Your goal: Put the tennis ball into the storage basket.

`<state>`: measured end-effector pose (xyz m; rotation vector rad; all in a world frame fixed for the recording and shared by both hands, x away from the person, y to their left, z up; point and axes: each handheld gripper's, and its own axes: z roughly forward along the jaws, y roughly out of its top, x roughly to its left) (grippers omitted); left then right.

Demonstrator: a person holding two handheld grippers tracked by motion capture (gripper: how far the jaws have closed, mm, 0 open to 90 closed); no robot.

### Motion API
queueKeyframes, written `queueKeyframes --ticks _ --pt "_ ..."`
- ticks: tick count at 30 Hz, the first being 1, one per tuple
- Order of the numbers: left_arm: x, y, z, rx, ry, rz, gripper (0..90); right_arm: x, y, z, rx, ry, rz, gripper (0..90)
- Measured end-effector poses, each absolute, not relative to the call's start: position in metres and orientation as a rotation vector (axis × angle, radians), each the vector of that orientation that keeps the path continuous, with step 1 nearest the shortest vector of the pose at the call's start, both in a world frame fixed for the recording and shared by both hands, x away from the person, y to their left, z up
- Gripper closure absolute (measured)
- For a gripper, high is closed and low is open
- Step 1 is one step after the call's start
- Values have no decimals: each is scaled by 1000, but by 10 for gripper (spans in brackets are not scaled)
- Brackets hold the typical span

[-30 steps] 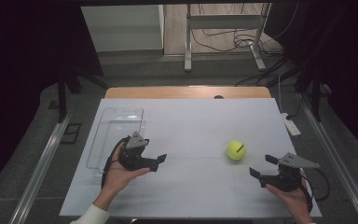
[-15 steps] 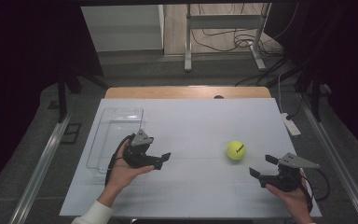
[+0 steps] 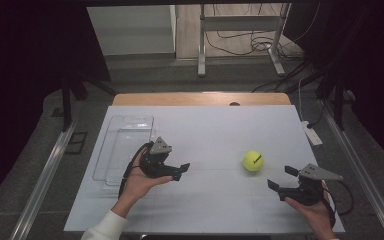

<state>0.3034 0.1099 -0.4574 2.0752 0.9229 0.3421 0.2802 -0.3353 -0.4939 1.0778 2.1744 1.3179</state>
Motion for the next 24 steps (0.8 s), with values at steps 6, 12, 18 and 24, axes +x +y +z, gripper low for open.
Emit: queueKeyframes --ticks 6,12,18,24 --pt "308 102 -458 2090 915 335 120 281 -334 -495 1073 2183 1319 122" --pt "311 98 -456 2092 910 335 120 283 -334 -495 1070 2186 1321 122" --pt "315 90 -454 2091 901 332 121 284 -333 -497 1063 2196 1313 122" --pt "320 81 -452 2098 876 322 119 285 -332 -498 1062 2202 1311 121"
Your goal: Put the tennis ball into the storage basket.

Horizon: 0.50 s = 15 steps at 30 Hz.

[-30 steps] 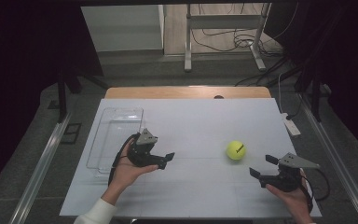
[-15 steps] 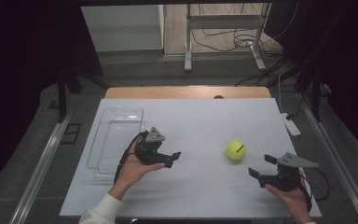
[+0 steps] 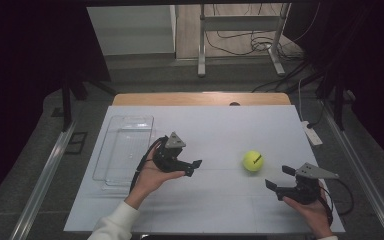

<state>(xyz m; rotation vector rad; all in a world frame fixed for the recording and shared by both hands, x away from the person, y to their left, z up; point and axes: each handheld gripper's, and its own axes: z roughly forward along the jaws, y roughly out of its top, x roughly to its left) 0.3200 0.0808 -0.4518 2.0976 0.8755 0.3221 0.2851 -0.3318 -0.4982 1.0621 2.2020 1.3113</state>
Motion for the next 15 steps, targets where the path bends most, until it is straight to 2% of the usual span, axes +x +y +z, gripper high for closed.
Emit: queueKeyframes --ticks 15 --pt "329 65 -449 2108 854 303 119 286 -331 -499 1060 2207 1313 120"
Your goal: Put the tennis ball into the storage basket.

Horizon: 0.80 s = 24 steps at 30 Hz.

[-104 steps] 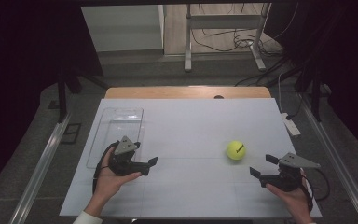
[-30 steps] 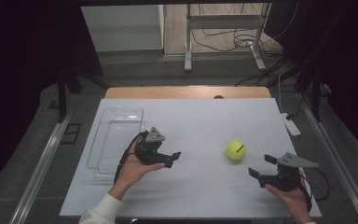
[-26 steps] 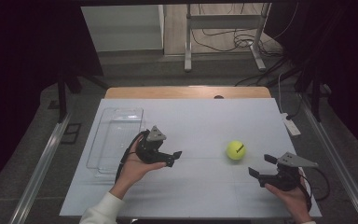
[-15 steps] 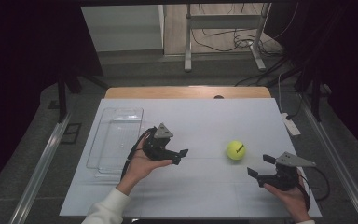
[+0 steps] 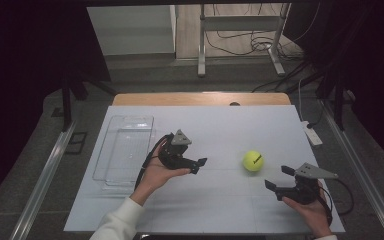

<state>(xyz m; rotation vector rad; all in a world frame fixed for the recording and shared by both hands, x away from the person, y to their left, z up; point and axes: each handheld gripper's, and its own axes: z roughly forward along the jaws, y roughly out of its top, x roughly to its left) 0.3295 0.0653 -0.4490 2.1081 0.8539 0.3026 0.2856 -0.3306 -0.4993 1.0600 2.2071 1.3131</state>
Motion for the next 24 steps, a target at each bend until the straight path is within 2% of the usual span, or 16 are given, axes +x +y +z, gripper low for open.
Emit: queueKeyframes --ticks 24 --pt "346 49 -450 2118 847 240 119 287 -328 -501 1060 2219 1301 118"
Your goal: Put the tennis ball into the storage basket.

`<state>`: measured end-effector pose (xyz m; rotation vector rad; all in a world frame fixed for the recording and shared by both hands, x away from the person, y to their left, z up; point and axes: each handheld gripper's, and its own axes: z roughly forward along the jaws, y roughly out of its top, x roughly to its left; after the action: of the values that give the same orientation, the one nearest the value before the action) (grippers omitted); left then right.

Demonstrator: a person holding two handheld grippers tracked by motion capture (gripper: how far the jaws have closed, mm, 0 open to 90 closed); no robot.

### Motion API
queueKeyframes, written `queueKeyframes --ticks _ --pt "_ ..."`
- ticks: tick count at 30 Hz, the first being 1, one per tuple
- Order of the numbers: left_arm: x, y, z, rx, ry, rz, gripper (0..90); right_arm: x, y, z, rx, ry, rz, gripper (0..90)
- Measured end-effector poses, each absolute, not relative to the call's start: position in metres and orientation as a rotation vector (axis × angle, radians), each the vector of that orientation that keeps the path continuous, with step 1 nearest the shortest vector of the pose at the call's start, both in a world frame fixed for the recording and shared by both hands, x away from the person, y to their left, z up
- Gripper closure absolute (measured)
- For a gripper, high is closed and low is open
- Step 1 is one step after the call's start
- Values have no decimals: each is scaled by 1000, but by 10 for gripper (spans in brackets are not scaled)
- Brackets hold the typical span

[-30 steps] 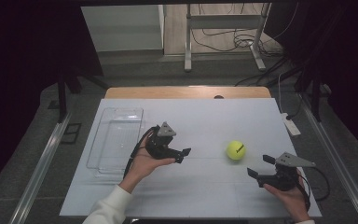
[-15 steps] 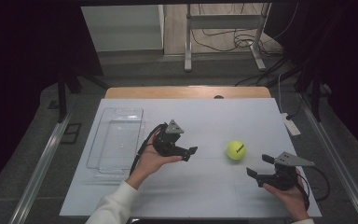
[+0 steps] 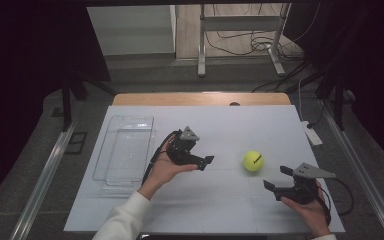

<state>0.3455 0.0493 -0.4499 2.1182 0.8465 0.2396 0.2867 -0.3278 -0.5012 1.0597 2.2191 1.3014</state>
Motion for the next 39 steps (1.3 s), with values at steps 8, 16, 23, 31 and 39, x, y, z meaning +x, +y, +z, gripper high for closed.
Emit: queueKeyframes --ticks 8,16,23,31,39 --pt "350 43 -448 2124 843 231 119 287 -328 -501 1060 2219 1301 116" --pt "355 33 -446 2130 834 223 119 287 -328 -502 1058 2220 1301 115" --pt "358 28 -444 2128 824 221 120 287 -327 -501 1060 2223 1306 113" --pt "361 19 -442 2138 803 208 119 286 -326 -501 1059 2229 1315 111" --pt "366 10 -444 2154 788 197 119 286 -326 -502 1056 2233 1312 110"
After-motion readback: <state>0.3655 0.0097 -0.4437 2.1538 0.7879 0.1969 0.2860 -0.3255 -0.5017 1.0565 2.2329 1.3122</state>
